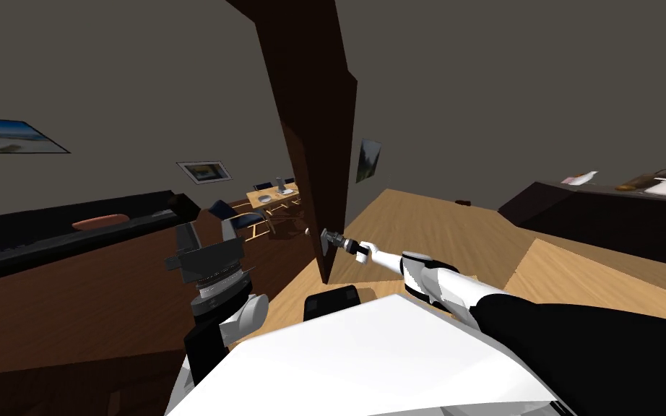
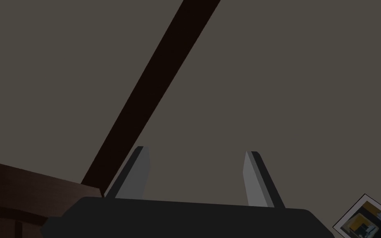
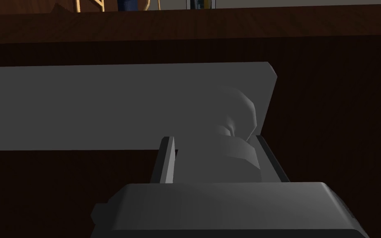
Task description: Pull the door open
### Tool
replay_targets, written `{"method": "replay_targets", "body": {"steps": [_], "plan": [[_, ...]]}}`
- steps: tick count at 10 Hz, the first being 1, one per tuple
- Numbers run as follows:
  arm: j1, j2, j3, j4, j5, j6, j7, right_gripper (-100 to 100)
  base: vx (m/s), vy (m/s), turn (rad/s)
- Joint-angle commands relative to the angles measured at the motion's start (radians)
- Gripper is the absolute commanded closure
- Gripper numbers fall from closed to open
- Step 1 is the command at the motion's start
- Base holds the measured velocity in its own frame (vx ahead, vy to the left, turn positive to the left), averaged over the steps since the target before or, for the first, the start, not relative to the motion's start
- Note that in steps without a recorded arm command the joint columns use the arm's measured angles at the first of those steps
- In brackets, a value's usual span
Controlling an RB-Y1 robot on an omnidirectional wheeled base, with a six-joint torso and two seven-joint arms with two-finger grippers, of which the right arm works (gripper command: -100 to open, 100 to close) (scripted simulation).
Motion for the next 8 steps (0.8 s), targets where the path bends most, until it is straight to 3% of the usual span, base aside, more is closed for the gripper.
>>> {"method": "replay_targets", "body": {"steps": [1, 4, 6, 7, 8], "plan": [[-0.013, -0.013, -0.007, 0.03, -0.008, -0.019, -0.01, 100, -0.052, -0.112, 0.119], [-0.034, -0.032, 0.005, 0.099, -0.025, -0.076, -0.043, 100, -0.07, -0.164, 0.285], [-0.047, -0.045, 0.013, 0.146, -0.036, -0.115, -0.066, 100, -0.104, -0.098, 0.339], [-0.047, -0.045, 0.013, 0.146, -0.036, -0.115, -0.066, 100, -0.078, -0.064, 0.124], [-0.055, -0.051, 0.017, 0.171, -0.041, -0.136, -0.078, 100, -0.057, -0.028, 0.245]]}}
